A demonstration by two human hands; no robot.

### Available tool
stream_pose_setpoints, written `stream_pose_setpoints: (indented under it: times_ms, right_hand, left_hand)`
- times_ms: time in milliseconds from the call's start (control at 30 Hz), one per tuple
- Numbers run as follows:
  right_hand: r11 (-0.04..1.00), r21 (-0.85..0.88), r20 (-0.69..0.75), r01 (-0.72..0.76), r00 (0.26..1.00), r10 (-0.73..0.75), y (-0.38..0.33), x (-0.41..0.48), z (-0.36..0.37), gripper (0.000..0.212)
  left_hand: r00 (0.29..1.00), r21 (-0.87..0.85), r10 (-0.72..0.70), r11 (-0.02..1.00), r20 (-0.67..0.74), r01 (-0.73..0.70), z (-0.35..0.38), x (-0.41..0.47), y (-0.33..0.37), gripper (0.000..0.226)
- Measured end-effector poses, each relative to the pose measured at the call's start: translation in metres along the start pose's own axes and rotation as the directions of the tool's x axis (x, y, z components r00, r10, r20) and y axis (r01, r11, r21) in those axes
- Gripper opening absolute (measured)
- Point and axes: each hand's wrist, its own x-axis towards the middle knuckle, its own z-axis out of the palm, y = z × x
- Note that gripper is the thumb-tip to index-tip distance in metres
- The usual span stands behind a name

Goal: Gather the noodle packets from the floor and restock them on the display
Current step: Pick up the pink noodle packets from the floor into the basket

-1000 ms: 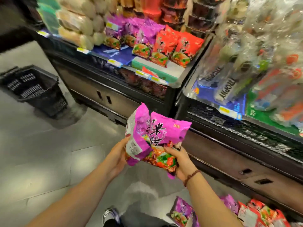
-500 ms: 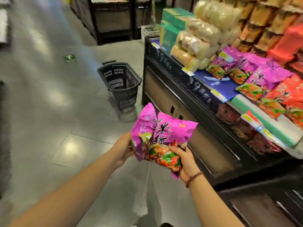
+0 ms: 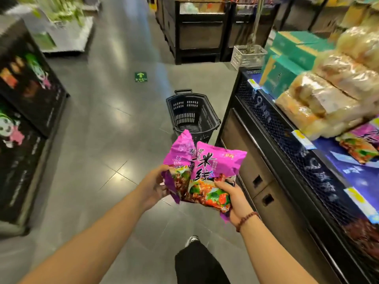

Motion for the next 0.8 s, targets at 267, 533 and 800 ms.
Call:
stream_pose_setpoints:
  times_ms: [267, 533, 800]
  right_hand:
    - [0.999, -0.038, 0.021, -0.012, 1.000, 0.013, -0.088, 0.116, 0.006, 0.058]
    - [0.995, -0.008, 0.006, -0.099, 0.995, 0.099, -0.128, 0.214, 0.032, 0.043]
    - [0.996, 0.012, 0.000, -0.091, 0.996, 0.091, -0.188, 0.330, 0.077, 0.032]
  left_hand:
    - [0.993, -0.261, -0.017, 0.965, -0.120, -0.015, 0.029, 0.091, 0.062, 0.017]
    - [0.996, -0.281, -0.057, 0.959, -0.064, 0.037, 0.034, 0.181, 0.118, 0.031]
    - [0.993, -0.202, -0.098, 0.976, -0.068, 0.082, 0.023, 0.308, 0.204, 0.025]
